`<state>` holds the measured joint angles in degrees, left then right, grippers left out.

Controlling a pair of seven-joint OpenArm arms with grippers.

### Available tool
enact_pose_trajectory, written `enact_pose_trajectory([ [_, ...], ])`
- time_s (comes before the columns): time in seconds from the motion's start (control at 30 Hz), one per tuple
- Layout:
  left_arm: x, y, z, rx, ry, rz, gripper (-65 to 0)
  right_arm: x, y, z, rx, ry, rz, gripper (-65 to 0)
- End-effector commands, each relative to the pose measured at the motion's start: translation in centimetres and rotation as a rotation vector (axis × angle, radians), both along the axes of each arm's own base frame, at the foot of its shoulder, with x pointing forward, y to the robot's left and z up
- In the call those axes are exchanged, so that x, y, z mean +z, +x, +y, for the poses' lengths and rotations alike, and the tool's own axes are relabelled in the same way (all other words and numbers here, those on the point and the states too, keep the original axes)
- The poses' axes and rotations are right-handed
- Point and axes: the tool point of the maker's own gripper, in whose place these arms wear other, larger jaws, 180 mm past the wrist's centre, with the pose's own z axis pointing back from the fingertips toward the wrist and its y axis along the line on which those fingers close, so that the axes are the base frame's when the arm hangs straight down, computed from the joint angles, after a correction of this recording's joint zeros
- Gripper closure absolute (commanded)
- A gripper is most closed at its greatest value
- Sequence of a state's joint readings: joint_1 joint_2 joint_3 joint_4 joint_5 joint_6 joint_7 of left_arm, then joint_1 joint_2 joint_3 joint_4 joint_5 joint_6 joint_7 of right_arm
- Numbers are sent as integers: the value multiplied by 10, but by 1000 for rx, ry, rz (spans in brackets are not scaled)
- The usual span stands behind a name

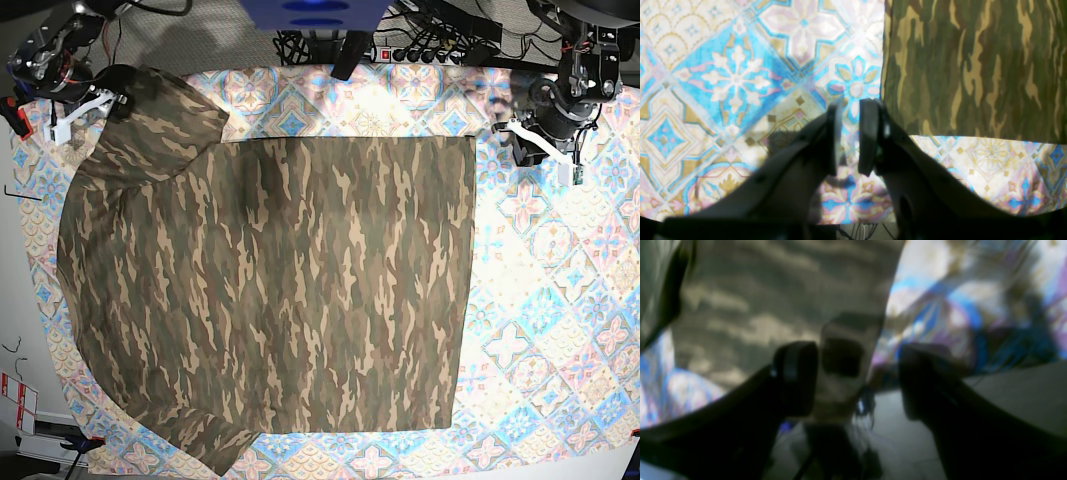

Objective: Fold the T-shirt properly
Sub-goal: 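Move both grippers down to the shirt's shoulder corners, then grasp the shirt's shoulder edges with both grippers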

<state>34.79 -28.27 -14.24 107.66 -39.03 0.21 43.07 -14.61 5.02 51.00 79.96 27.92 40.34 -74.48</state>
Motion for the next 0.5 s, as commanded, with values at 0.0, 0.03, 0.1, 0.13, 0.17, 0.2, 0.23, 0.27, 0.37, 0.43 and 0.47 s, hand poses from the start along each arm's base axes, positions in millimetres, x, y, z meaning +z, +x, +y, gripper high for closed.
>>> enact_pose_trajectory([
  [0.0,9,6,3,-6,13,-33,-101,-9,-29,8,28,27,126,-385],
  [0.03,9,6,3,-6,13,-33,-101,-8,-28,8,27,31,119,-385],
  [0.1,9,6,3,-7,12,-32,-101,-8,-27,9,27,33,117,-385],
  [0.13,9,6,3,-7,12,-32,-101,-8,-26,9,25,36,116,-385],
  [0.17,9,6,3,-7,12,-32,-101,-9,-26,9,26,36,116,-385],
  [0.2,9,6,3,-7,12,-32,-101,-9,-26,10,28,36,117,-385],
  [0.23,9,6,3,-7,12,-32,-101,-9,-26,10,27,36,115,-385],
  [0.27,9,6,3,-7,12,-32,-101,-9,-25,10,28,36,114,-385],
  [0.37,9,7,3,-7,14,-34,-102,-11,-13,22,82,43,95,-385],
  [0.43,12,10,6,-17,27,-40,-102,-12,-1,32,128,49,78,-385],
  [0.47,14,12,10,-28,42,-40,-102,-12,6,36,145,53,67,-385],
])
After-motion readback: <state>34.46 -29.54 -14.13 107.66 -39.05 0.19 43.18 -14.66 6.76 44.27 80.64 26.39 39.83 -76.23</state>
